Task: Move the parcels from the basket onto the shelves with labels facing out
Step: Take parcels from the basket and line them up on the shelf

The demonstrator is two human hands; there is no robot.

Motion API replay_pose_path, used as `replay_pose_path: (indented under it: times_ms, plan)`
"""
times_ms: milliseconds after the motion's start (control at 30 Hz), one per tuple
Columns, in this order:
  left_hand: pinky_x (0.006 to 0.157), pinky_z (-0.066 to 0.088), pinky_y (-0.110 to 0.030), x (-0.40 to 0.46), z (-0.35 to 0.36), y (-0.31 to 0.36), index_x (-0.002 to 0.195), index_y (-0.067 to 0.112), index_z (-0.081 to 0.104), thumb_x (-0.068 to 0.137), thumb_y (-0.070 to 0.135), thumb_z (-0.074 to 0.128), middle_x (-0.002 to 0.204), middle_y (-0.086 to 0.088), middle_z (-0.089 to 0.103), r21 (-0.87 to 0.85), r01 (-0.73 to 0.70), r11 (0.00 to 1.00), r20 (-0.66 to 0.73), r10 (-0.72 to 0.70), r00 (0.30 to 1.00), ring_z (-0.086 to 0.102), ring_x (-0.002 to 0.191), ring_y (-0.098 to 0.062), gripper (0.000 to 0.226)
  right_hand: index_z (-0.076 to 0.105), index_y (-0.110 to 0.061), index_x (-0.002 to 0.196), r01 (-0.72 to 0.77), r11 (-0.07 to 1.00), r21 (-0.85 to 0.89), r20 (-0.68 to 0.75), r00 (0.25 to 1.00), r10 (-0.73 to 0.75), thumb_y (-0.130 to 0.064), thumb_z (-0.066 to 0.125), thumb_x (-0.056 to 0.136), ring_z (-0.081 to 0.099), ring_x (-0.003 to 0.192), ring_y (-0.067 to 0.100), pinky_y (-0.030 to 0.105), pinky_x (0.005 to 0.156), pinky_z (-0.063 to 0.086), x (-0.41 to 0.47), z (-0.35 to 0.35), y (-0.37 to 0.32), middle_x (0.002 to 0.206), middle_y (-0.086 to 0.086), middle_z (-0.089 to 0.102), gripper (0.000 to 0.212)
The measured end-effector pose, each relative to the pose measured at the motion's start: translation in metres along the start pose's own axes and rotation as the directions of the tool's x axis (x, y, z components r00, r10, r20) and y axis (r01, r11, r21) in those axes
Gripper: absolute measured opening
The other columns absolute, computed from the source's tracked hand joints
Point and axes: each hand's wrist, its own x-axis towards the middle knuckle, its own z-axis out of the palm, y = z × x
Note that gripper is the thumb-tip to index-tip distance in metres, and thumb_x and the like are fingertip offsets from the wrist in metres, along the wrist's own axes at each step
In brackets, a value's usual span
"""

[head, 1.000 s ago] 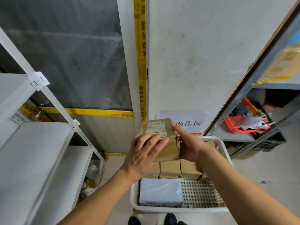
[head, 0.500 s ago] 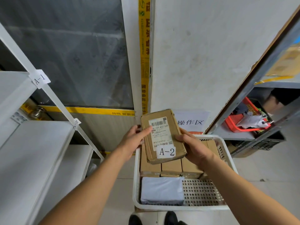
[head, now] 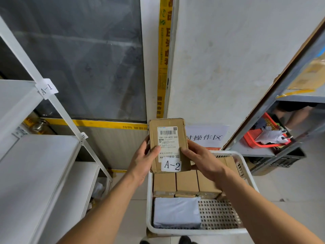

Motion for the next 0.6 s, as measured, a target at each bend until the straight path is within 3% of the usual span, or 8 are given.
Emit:
replay_pose_path:
  times_ms: [167,367,400,500,600]
  plan:
    - [0.108,0.054,-0.052,-0.010,-0.026,0.015,0.149,0.050,0.048,0.104,0.034,0.063,0.134,0.018,0.070,0.039,-0.030,0.999,-0.037,0.032,0.999,0.068,0.123,-0.010,0.050,0.056,-0.047,0.146,0.033,0.999,0.008,0.045,0.998,-0.033,-0.034,0.055,0.109,0.067,0.127,0.019,0.057,0.099,0.059,0.015,0.019,-0.014,0.137,-0.007,0.070,0.040]
    - [0.109,0.053,-0.042,-0.036,-0.051,0.039,0.147,0.051,0.049,0.104,0.031,0.065,0.134,0.021,0.069,0.073,-0.073,0.995,-0.192,0.086,0.978,0.065,0.124,-0.003,0.050,0.056,-0.047,0.144,0.104,0.994,0.025,0.151,0.983,-0.106,-0.027,0.055,0.109,0.069,0.124,0.015,0.052,0.097,0.061,0.035,0.045,-0.036,0.134,-0.010,0.072,0.040]
    - [0.107,0.054,-0.037,-0.042,-0.053,0.042,0.147,0.052,0.049,0.103,0.031,0.066,0.134,0.022,0.069,0.067,-0.077,0.995,-0.228,0.090,0.969,0.065,0.122,0.001,0.052,0.055,-0.045,0.147,0.127,0.992,0.024,0.184,0.974,-0.130,-0.026,0.054,0.110,0.069,0.123,0.015,0.046,0.093,0.062,0.038,0.050,-0.040,0.134,-0.010,0.072,0.042]
    - [0.081,0.059,-0.017,-0.069,-0.058,0.049,0.137,0.064,0.048,0.101,0.034,0.069,0.121,0.032,0.070,0.037,-0.085,0.996,-0.411,0.093,0.907,0.067,0.099,0.017,0.051,0.050,-0.043,0.152,0.202,0.979,0.015,0.284,0.938,-0.198,-0.024,0.052,0.110,0.070,0.122,0.014,0.032,0.086,0.062,0.042,0.069,-0.055,0.136,-0.010,0.071,0.046]
    - [0.101,0.059,-0.042,-0.101,-0.063,0.054,0.147,0.055,0.049,0.102,0.031,0.069,0.133,0.023,0.069,0.046,-0.150,0.988,-0.540,0.151,0.828,0.068,0.117,0.001,0.055,0.046,-0.042,0.156,0.288,0.958,-0.002,0.371,0.889,-0.267,-0.027,0.055,0.109,0.066,0.128,0.012,0.038,0.098,0.059,0.045,0.093,-0.066,0.142,-0.013,0.067,0.051]
